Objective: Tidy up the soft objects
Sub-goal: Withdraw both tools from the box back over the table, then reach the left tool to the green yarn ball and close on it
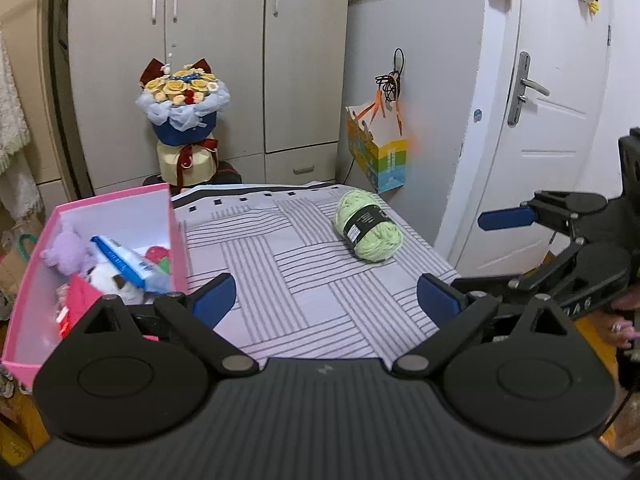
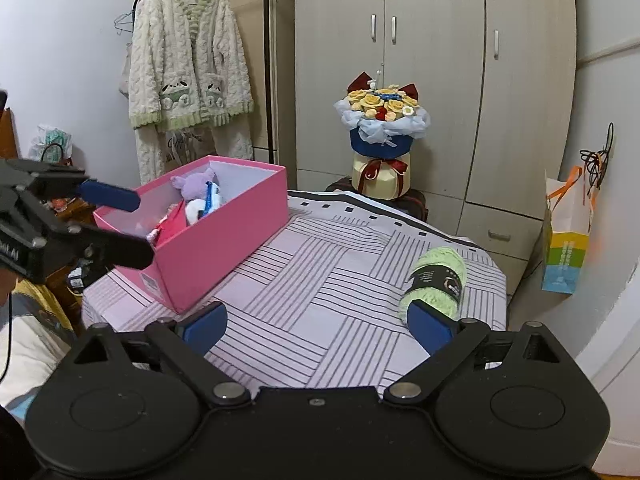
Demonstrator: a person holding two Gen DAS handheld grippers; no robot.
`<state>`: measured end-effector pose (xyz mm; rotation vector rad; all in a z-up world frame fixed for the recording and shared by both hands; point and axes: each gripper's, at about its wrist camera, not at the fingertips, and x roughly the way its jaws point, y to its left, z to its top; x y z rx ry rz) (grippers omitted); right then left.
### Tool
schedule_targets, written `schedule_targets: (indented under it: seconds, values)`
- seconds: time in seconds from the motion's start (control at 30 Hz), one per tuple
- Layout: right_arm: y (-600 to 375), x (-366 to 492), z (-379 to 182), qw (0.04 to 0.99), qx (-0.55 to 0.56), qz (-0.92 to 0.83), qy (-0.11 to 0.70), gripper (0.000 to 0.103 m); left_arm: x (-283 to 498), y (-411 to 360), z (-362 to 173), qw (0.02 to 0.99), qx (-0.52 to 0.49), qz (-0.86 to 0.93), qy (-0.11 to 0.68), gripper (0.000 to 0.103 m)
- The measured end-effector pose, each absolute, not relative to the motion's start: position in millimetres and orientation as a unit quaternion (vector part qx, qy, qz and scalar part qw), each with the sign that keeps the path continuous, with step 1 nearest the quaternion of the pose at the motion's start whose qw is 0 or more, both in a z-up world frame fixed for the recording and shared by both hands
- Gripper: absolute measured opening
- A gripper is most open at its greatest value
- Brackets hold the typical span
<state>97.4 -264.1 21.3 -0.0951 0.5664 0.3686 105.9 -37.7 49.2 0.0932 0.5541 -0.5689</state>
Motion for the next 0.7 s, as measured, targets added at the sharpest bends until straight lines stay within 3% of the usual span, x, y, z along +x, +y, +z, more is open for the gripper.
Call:
schedule_targets:
  seconds: [0.33,0.7]
  values:
    - [-286,120,-19,0.959,-0.015,0.146,0.244,0.098,144,-79,20,0.912,0.009,-0.317,0.261,0.100]
    - [-300,154,-47,0.961,0.018,0.131,0.241,0.098,196,-116,-4,0.893,-0.029,-0.313,0.321,0.096]
